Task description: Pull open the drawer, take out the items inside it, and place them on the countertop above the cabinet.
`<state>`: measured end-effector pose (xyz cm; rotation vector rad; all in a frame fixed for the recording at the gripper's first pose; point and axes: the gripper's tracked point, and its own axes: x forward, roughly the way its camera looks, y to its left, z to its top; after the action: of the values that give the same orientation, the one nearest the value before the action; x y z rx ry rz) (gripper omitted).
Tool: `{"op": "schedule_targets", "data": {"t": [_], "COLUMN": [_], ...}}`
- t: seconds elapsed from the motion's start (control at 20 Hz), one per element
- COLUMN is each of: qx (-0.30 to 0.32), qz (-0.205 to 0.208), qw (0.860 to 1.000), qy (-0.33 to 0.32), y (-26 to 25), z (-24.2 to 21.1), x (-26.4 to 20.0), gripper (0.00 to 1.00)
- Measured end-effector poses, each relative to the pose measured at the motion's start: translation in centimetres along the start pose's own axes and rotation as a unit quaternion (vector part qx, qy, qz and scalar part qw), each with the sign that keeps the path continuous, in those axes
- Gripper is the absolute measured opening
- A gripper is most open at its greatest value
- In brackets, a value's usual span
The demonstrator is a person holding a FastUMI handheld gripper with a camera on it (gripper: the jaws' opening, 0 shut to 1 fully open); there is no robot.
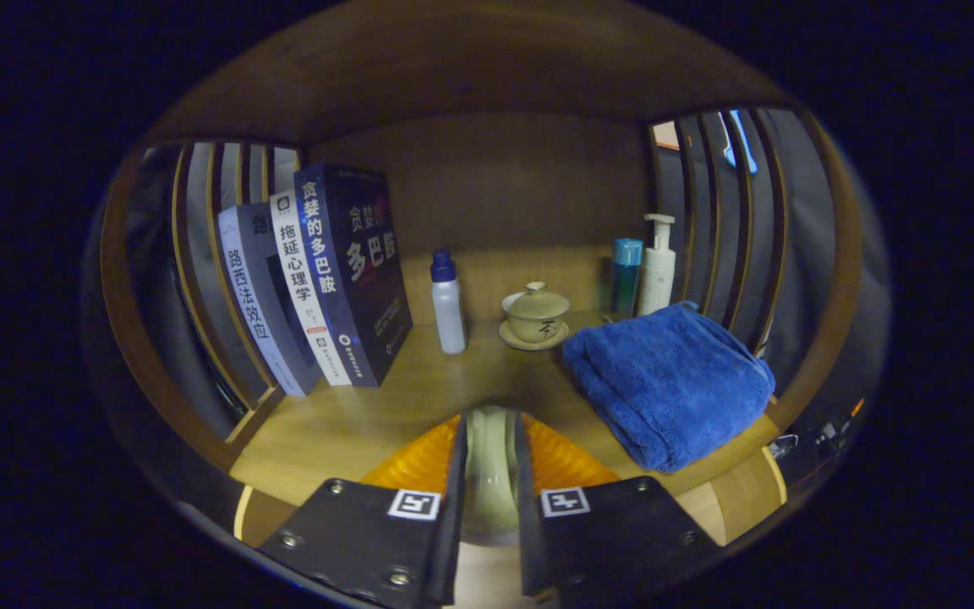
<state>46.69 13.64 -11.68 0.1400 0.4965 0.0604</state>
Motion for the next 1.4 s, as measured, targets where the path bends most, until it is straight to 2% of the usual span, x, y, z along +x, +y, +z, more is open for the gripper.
{"op": "schedule_targets", "data": {"t": [0.05,0.25,0.55,0.85,1.15,1.4], "qx": [0.001,0.008,0.026,0.053,0.061,0.1], "qz": [-0.001,-0.001,-0.015,-0.057,-0.095,-0.116], "qw": [1.0,1.0,0.997,0.987,0.97,0.956], "qy": [-0.003,-0.019,-0.071,-0.142,-0.213,-0.248], "y": [-0.2,-0.2,-0.7,-1.7,-2.5,-3.6], "z": [0.2,1.0,3.2,3.8,1.7,-3.1], "x": [-0.3,-1.5,-5.7,-13.1,-21.9,-28.6], "gripper": [0.37,0.78,0.78,0.78,0.78,0.77]}}
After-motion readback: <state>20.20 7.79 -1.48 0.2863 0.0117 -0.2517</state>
